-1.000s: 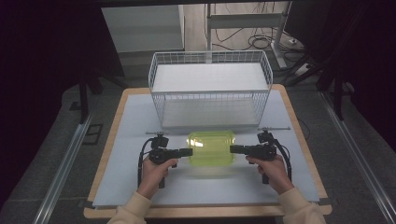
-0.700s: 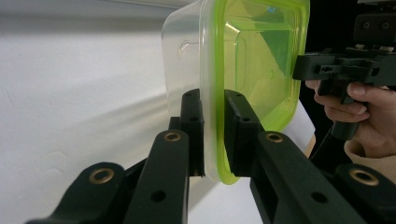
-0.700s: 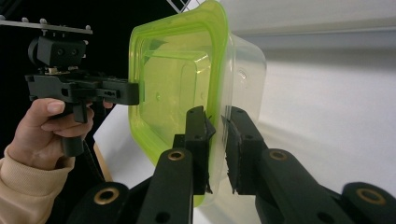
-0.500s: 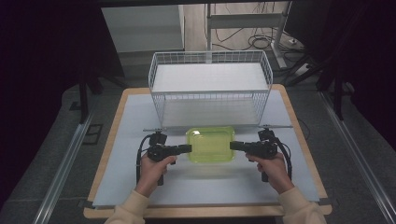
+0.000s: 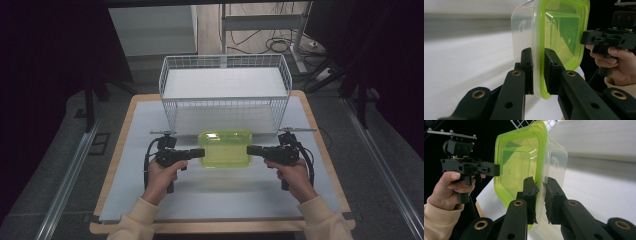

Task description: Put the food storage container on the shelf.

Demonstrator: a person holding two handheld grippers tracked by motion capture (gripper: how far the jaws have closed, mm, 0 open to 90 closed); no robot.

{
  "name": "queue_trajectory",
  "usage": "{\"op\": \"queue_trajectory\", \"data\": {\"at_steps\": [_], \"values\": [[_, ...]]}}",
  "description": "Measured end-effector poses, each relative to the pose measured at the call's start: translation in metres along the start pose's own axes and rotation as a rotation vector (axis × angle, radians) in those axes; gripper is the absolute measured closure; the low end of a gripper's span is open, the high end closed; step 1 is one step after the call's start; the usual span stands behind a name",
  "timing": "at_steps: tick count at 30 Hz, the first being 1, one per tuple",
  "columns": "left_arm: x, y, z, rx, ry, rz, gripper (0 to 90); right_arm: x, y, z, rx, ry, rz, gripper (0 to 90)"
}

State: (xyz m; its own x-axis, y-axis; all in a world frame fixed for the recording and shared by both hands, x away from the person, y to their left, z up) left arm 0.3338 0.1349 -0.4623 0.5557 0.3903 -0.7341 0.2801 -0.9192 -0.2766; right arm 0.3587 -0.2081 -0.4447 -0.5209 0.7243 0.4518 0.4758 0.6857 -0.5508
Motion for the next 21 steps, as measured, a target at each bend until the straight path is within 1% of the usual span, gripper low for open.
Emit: {"op": "queue_trajectory", "data": {"at_steps": [5, 13, 17, 21], "values": [[-0.005, -0.002, -0.006, -0.005, 0.008, -0.001, 80.2, 0.003, -0.003, -0.006, -0.01, -0.009, 0.001, 79.8], [-0.012, -0.006, -0.017, -0.011, 0.016, 0.001, 80.2, 0.007, -0.008, -0.017, -0.021, -0.007, -0.003, 79.8], [-0.016, -0.008, -0.022, -0.015, 0.029, -0.002, 80.1, 0.011, -0.01, -0.023, -0.027, -0.019, -0.003, 79.8], [-0.02, -0.013, -0.03, -0.028, 0.032, 0.006, 80.3, 0.018, -0.015, -0.031, -0.041, -0.029, -0.006, 79.6]]}}
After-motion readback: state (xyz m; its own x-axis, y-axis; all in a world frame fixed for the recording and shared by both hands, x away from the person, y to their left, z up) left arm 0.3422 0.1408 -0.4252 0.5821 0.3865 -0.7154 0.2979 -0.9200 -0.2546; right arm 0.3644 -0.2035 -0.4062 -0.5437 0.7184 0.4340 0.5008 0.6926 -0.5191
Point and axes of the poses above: each handheld gripper's, and its own axes: y roughly forward along the jaws, z roughly out of its underside, x roughly to its left, the point moved 1 cm from there along y, roughly forward along the jaws, and after that the axes turned 13 degrees about z, right-handed, at the moved point
